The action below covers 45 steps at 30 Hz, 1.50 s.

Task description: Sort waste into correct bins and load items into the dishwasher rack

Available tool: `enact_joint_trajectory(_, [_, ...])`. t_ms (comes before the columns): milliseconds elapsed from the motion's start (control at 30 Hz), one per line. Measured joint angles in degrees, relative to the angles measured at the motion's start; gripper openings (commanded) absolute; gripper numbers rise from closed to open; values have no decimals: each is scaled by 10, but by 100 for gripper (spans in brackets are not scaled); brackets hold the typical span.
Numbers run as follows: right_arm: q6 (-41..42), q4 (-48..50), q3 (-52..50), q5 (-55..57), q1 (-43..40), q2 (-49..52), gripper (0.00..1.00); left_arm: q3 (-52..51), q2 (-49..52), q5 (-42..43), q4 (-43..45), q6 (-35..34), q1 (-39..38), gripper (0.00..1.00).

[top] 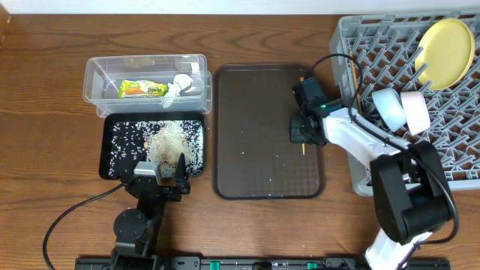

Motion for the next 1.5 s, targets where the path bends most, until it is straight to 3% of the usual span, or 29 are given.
enact_joint_trajectory(200, [-122, -17, 58, -52, -51, -108, 1, 0, 0, 0, 0, 0, 0, 91])
enact_joint_trajectory(400, [-181, 11, 97, -54, -153, -195, 1, 0, 0, 0, 0, 0, 0, 91])
enact_joint_trajectory(533, [-205, 17, 97, -50, -206, -173, 1, 0, 0, 0, 0, 0, 0, 91])
enact_joint_trajectory(733, [-251, 17, 95, -50, -219, -94, 1, 0, 0, 0, 0, 0, 0, 91])
enact_joint_trajectory(800, [-261, 16, 92, -49, -219, -72, 33, 0, 0, 0, 0, 0, 0, 91])
enact_joint_trajectory(833, [-266, 15, 91, -48, -219, -65, 43, 0, 0, 0, 0, 0, 0, 91])
enact_joint_trajectory(900, [-273, 14, 89, -46, -219, -62, 50, 0, 0, 0, 0, 0, 0, 91])
enact_joint_trajectory(1067, [-263, -5, 89, -51, -218, -93, 52, 0, 0, 0, 0, 0, 0, 91])
enact_joint_trajectory(1267, [-238, -75, 89, -106, -196, -233, 56, 0, 0, 0, 0, 0, 0, 91])
enact_joint_trajectory(1300, [-235, -84, 89, -119, -186, -257, 61, 0, 0, 0, 0, 0, 0, 91])
enact_joint_trajectory(1367, [-225, -104, 89, -142, -157, -307, 99, 0, 0, 0, 0, 0, 0, 91])
enact_joint_trajectory(1500, [-222, -141, 89, -173, -93, -393, 99, 0, 0, 0, 0, 0, 0, 91])
